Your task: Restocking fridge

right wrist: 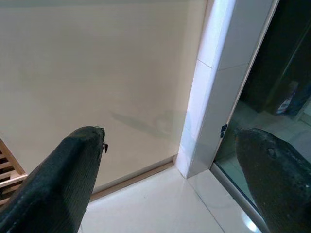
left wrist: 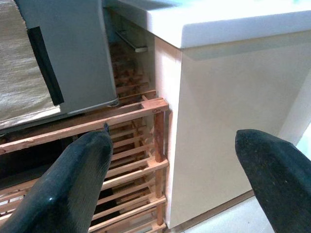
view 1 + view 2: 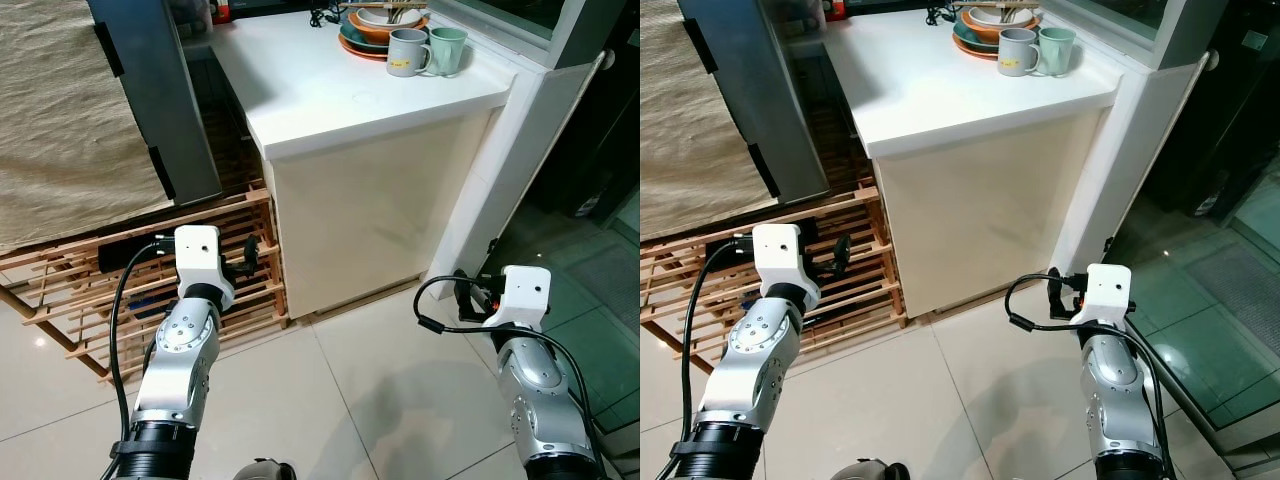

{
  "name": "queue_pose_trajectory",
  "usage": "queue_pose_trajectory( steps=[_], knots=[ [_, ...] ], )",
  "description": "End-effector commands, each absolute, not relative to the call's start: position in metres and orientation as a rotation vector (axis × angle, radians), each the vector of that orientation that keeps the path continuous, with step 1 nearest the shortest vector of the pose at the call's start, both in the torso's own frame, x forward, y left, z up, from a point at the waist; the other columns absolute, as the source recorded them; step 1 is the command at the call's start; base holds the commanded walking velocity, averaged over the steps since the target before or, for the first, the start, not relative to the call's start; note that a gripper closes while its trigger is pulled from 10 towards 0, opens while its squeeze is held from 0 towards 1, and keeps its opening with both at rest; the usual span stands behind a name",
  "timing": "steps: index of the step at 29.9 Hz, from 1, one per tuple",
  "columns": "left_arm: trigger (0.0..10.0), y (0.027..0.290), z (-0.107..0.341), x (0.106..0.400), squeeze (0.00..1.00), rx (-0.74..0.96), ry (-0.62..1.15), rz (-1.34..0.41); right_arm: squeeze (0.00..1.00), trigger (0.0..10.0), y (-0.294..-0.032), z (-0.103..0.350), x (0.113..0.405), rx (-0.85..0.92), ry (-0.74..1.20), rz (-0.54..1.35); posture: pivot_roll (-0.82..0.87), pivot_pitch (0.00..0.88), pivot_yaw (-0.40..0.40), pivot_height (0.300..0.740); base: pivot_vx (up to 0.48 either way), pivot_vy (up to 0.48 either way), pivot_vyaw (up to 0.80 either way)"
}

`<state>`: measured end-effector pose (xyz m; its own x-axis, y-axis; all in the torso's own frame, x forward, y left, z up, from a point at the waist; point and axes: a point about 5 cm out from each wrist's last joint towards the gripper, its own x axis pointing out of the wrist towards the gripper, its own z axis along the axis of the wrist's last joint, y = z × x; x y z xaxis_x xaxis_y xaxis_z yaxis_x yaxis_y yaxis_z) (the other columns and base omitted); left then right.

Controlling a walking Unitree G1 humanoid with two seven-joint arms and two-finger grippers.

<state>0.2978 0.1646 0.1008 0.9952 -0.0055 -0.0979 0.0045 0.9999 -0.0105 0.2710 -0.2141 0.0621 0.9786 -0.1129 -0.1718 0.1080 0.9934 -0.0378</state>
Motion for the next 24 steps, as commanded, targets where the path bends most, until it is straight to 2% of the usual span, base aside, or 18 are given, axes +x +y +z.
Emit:
queue_pose_trajectory(
  steps=[1, 11, 12, 13, 14, 16, 20, 22, 24],
  knots=[
    [10.0, 0.165, 0.102, 0.3, 0.0, -0.006, 0.098, -0.005, 0.0, 10.0, -0.215, 0.063, 0.271, -0.037, 0.17, -0.12, -0.04, 0.0, 0.045, 0.74, 0.0, 0.0, 0.0],
    [10.0, 0.165, 0.102, 0.3, 0.0, -0.006, 0.098, -0.005, 0.0, 10.0, -0.215, 0.063, 0.271, -0.037, 0.17, -0.12, -0.04, 0.0, 0.045, 0.74, 0.0, 0.0, 0.0],
    [10.0, 0.165, 0.102, 0.3, 0.0, -0.006, 0.1, -0.008, 0.0, 10.0, -0.216, 0.062, 0.271, -0.037, 0.179, -0.122, 0.0, 0.0, 0.0, 0.74, 0.0, 0.0, 0.0],
    [10.0, 0.154, 0.107, 0.303, 0.0, -0.007, 0.094, -0.067, 0.0, 10.0, -0.212, 0.065, 0.271, -0.015, 0.168, -0.108, -0.02, 0.0, 0.07, 0.74, 0.0, 0.0, 0.0],
    [10.0, 0.144, 0.115, 0.305, 0.0, 0.005, 0.071, -0.137, 0.0, 10.0, -0.208, 0.071, 0.27, 0.012, 0.149, -0.094, -0.03, 0.0, 0.074, 0.74, 0.0, 0.0, 0.0],
    [10.0, 0.144, 0.115, 0.308, 0.0, 0.007, 0.069, -0.145, 0.0, 10.0, -0.211, 0.071, 0.268, 0.004, 0.144, -0.105, -0.04, 0.0, 0.092, 0.74, 0.0, 0.0, 0.0],
    [10.0, 0.139, 0.11, 0.307, 0.0, 0.024, 0.087, -0.158, 0.0, 10.0, -0.224, 0.069, 0.266, 0.027, 0.149, -0.165, -0.05, 0.0, 0.114, 0.74, 0.0, 0.0, 0.0],
    [10.0, 0.14, 0.109, 0.306, 0.0, 0.028, 0.087, -0.164, 0.0, 10.0, -0.222, 0.068, 0.267, 0.031, 0.149, -0.175, -0.05, 0.0, 0.111, 0.74, 0.0, 0.0, 0.0],
    [10.0, 0.146, 0.106, 0.306, 0.0, -0.025, 0.115, -0.131, 0.0, 10.0, -0.21, 0.07, 0.27, 0.047, 0.153, -0.154, -0.04, 0.0, 0.085, 0.74, 0.0, 0.0, 0.0]
  ],
)
